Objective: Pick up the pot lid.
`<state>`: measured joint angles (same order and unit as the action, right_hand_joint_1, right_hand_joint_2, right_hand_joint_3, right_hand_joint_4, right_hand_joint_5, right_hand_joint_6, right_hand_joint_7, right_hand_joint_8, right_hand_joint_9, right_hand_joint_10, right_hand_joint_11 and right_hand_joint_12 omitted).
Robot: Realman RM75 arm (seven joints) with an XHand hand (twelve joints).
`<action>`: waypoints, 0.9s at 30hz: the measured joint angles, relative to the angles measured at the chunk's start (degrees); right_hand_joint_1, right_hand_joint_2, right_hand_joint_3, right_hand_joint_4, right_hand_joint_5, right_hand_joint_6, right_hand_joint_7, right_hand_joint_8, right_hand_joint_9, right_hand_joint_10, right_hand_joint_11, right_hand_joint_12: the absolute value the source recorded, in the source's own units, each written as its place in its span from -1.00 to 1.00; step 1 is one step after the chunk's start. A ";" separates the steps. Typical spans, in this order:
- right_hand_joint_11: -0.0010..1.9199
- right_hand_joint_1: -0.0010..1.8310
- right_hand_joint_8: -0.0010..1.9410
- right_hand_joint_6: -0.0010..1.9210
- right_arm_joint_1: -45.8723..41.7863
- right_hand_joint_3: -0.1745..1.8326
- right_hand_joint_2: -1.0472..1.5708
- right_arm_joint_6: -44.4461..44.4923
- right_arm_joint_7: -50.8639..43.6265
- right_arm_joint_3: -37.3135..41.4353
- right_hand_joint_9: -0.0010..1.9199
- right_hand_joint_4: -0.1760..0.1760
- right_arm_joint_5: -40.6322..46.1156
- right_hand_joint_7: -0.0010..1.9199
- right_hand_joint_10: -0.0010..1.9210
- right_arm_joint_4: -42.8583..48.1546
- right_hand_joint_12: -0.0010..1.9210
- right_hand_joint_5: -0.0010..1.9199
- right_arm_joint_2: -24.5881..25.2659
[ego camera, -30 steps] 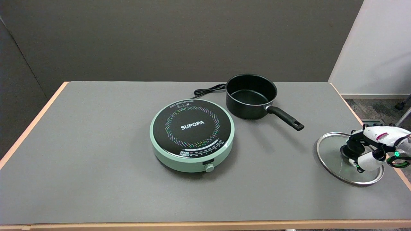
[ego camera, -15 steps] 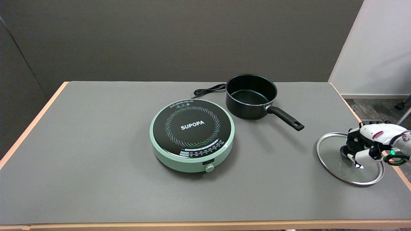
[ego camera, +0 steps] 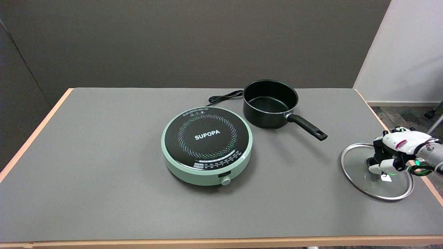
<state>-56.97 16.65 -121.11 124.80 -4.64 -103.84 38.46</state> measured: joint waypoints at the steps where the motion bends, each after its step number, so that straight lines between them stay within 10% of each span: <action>1: -1.00 0.25 0.49 0.58 0.26 -0.64 0.72 -0.12 0.01 -0.23 -0.39 -0.39 -0.16 -0.17 0.86 0.14 0.88 -0.42 -0.07; 27: -0.98 0.30 0.30 0.48 5.14 -0.76 0.72 -2.75 0.00 -2.35 -0.18 -0.55 -1.62 -0.06 0.87 2.42 1.00 -0.35 -0.97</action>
<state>-51.83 13.90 -121.12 122.46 -6.25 -101.41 37.49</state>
